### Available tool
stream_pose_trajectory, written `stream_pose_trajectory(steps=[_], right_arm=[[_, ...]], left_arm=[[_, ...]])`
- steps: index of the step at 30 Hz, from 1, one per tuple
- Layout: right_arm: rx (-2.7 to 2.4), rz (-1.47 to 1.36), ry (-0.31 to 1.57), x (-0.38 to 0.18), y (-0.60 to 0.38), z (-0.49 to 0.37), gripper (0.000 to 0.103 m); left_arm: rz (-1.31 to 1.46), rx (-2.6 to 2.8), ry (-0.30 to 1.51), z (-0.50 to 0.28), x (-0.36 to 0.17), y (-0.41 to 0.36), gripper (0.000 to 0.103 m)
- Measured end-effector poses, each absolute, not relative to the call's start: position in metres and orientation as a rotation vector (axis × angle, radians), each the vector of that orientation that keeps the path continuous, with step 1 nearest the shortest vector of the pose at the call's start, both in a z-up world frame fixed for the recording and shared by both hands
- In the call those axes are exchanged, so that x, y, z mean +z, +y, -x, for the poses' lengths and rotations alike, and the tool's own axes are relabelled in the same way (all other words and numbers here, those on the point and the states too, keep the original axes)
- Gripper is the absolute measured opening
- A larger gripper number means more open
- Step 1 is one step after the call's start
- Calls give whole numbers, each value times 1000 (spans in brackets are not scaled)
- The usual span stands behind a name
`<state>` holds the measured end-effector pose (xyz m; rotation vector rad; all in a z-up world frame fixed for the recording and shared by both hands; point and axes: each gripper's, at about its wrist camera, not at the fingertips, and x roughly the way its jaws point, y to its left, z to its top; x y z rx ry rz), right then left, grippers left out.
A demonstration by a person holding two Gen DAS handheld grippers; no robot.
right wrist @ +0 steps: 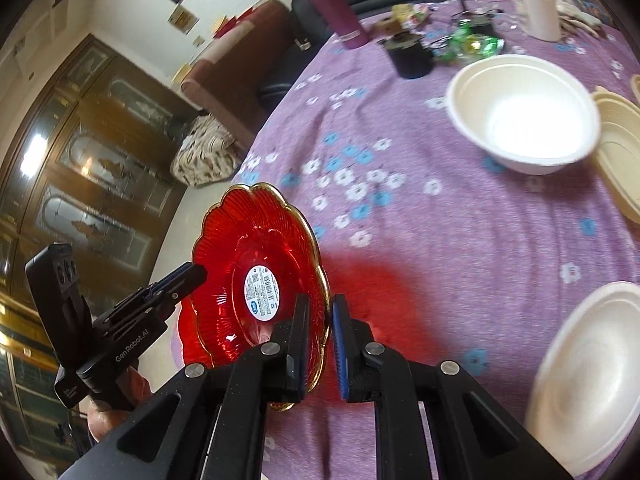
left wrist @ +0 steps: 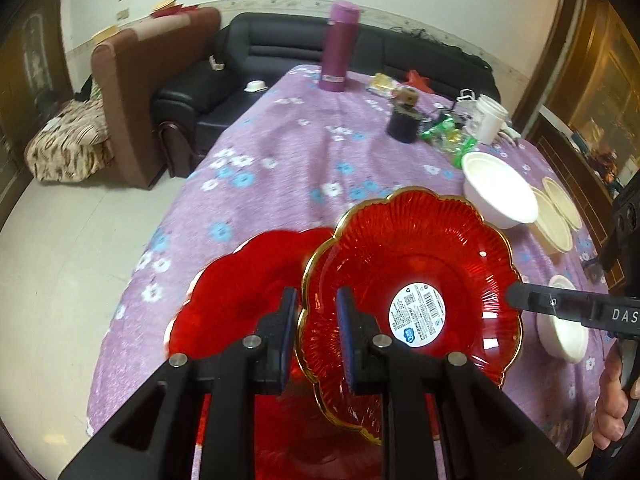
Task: Organize plates and bowls
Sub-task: 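Lower the small red plate into the large red plate held by the left tool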
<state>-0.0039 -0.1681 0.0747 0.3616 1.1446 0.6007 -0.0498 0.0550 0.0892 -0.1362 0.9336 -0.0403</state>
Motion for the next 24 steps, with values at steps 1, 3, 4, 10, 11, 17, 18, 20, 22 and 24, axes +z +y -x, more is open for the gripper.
stream_pose_trajectory(steps=[1, 3, 4, 10, 11, 17, 18, 20, 22, 24], right_arm=[[608, -349, 1149, 74, -160, 4, 12], [618, -335, 1155, 71, -151, 4, 12], [625, -320, 1159, 69, -144, 5, 12], [650, -260, 1191, 53, -111, 5, 12], [650, -247, 1193, 50, -106, 5, 12], [633, -169, 1197, 34, -85, 4, 13], [630, -158, 1199, 31, -82, 4, 12], [626, -139, 1200, 26, -78, 3, 12], [626, -123, 1200, 22, -74, 3, 13], [626, -102, 1198, 20, -70, 4, 13]], left_arm=[[140, -33, 939, 52, 87, 60, 18], [152, -20, 946, 57, 81, 70, 18], [157, -14, 951, 60, 78, 75, 18], [167, 31, 975, 71, 63, 98, 18], [167, 40, 973, 73, 62, 101, 18], [152, 60, 969, 76, 57, 105, 18], [147, 63, 967, 76, 56, 105, 18], [134, 75, 964, 77, 54, 105, 19], [123, 84, 959, 77, 53, 105, 20], [105, 95, 952, 77, 52, 105, 21]])
